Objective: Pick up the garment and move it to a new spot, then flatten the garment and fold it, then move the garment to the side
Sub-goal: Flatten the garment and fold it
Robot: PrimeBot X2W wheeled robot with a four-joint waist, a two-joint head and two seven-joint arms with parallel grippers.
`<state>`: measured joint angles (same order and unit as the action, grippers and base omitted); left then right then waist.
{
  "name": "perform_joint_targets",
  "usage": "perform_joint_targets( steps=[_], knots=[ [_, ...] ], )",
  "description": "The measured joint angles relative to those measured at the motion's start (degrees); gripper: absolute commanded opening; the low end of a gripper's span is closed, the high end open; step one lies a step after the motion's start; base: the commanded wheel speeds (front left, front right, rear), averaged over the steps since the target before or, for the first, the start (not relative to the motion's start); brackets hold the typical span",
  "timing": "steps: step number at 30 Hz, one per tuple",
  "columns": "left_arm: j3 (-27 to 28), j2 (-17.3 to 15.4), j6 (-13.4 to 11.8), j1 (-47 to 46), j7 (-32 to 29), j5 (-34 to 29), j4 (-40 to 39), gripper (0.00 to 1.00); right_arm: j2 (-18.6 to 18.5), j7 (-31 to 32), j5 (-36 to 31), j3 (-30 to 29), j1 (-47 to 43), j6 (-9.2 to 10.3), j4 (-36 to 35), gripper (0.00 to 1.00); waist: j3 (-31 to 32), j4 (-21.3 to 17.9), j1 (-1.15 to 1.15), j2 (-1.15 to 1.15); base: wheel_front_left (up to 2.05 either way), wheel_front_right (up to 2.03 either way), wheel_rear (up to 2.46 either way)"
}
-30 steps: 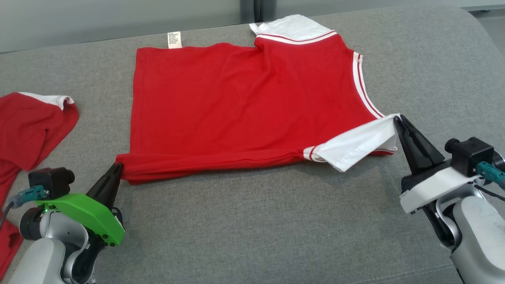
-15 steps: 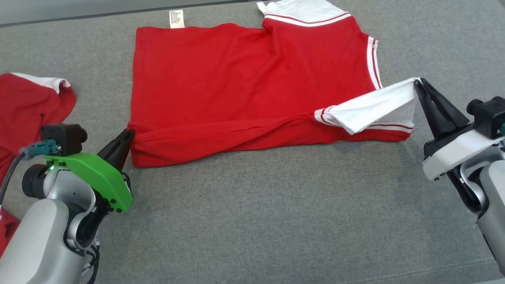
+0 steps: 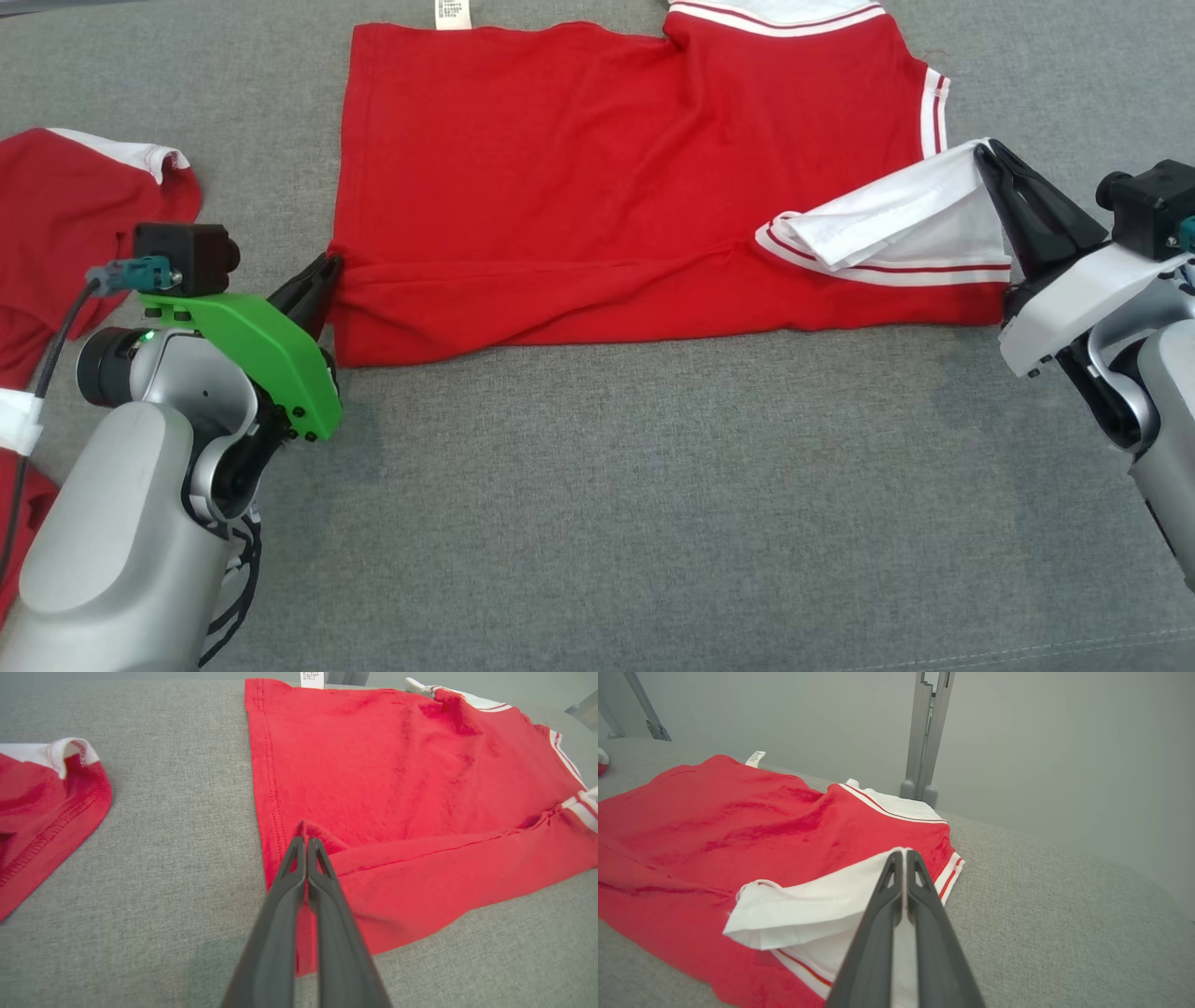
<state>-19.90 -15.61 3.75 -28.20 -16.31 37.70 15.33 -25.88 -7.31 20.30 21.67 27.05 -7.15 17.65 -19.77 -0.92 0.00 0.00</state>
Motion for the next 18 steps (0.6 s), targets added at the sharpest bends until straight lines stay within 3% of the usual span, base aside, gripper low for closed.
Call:
perform_joint_targets(
  steps=[8,18],
  knots=[
    [-1.53,2.21,0.01,-3.1,-0.6,-0.62,4.23,0.0,-0.47,1.15,1.09,2.41,2.46,0.01,2.58,0.0,-0.23,0.13,0.0,0.0,0.0,0.0,0.0],
    [-2.67,2.72,0.11,-8.23,-0.78,-2.29,8.39,0.0,-1.2,1.15,2.09,4.71,5.14,0.0,4.55,0.0,-0.22,-0.4,0.0,0.0,0.0,0.0,0.0]
  ],
)
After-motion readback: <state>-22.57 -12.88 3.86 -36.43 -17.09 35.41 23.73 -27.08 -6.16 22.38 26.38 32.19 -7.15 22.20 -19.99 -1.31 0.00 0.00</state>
